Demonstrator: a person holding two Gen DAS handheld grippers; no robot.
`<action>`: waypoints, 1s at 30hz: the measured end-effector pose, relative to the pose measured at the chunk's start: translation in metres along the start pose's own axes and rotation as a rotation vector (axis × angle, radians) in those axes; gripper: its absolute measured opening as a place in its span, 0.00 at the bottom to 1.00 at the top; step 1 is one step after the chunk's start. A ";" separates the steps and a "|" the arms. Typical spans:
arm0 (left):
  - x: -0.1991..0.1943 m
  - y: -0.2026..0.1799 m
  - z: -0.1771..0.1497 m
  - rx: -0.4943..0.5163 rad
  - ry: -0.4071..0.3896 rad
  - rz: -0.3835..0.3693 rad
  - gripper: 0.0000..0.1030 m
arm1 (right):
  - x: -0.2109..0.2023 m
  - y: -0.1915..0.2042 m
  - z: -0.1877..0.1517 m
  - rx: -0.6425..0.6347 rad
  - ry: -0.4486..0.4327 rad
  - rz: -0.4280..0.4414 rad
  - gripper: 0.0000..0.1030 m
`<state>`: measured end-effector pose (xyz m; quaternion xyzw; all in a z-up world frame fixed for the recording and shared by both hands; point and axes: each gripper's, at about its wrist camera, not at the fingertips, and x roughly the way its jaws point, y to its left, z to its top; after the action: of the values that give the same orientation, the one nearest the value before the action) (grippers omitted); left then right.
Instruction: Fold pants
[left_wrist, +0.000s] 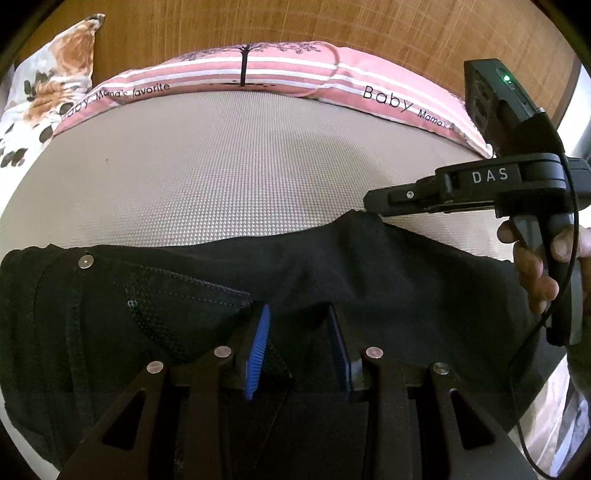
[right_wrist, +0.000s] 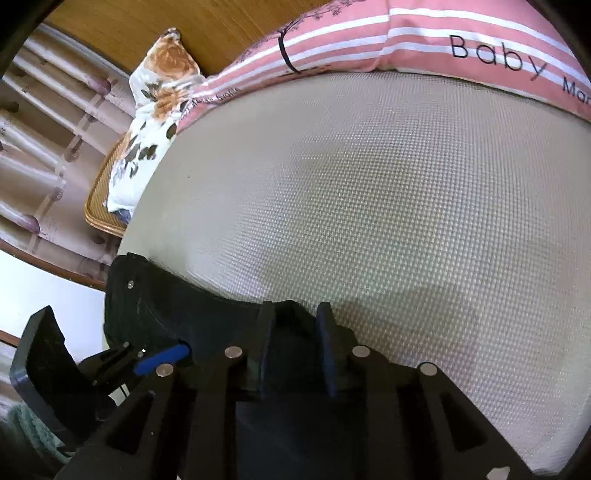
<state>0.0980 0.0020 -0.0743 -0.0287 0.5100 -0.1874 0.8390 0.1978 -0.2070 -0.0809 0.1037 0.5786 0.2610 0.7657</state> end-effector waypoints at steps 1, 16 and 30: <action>0.001 0.001 0.000 -0.002 0.002 -0.003 0.33 | 0.004 0.001 0.001 -0.006 0.018 0.010 0.22; -0.001 0.000 0.003 0.001 0.016 0.008 0.33 | 0.012 0.006 0.000 -0.003 0.003 0.110 0.11; 0.004 -0.015 0.008 0.063 0.044 0.111 0.34 | 0.002 0.017 0.004 -0.003 -0.069 -0.017 0.25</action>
<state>0.1020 -0.0146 -0.0708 0.0301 0.5229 -0.1570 0.8372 0.1978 -0.1914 -0.0736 0.1066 0.5522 0.2516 0.7876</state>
